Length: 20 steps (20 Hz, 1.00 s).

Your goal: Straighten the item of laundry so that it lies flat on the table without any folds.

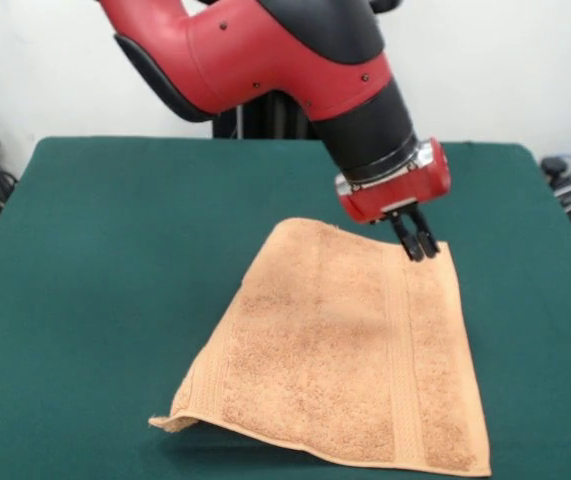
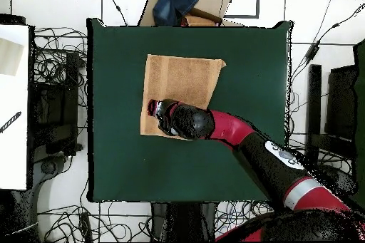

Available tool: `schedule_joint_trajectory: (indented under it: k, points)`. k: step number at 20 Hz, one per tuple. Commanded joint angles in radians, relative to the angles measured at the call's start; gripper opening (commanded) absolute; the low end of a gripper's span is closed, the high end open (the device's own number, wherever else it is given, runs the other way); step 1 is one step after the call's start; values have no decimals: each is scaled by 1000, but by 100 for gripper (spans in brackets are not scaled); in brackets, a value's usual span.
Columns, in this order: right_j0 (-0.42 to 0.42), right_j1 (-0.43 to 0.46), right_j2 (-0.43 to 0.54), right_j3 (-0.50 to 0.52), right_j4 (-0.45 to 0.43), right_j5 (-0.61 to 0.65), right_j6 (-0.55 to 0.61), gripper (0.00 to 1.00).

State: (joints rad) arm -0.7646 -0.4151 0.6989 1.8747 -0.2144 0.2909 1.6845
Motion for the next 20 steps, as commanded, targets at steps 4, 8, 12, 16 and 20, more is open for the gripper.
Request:
schedule_joint_trajectory:
  k: [4,8,12,16,20]
  points:
    - [3,152,17,-107,-10,18,9,0]
    - [-14,197,28,-125,-23,19,-14,0]
    - [-29,244,35,-145,-40,18,-39,0]
    - [-27,269,37,-165,-49,17,-45,0]
    - [-18,273,39,-170,-56,5,-30,0]
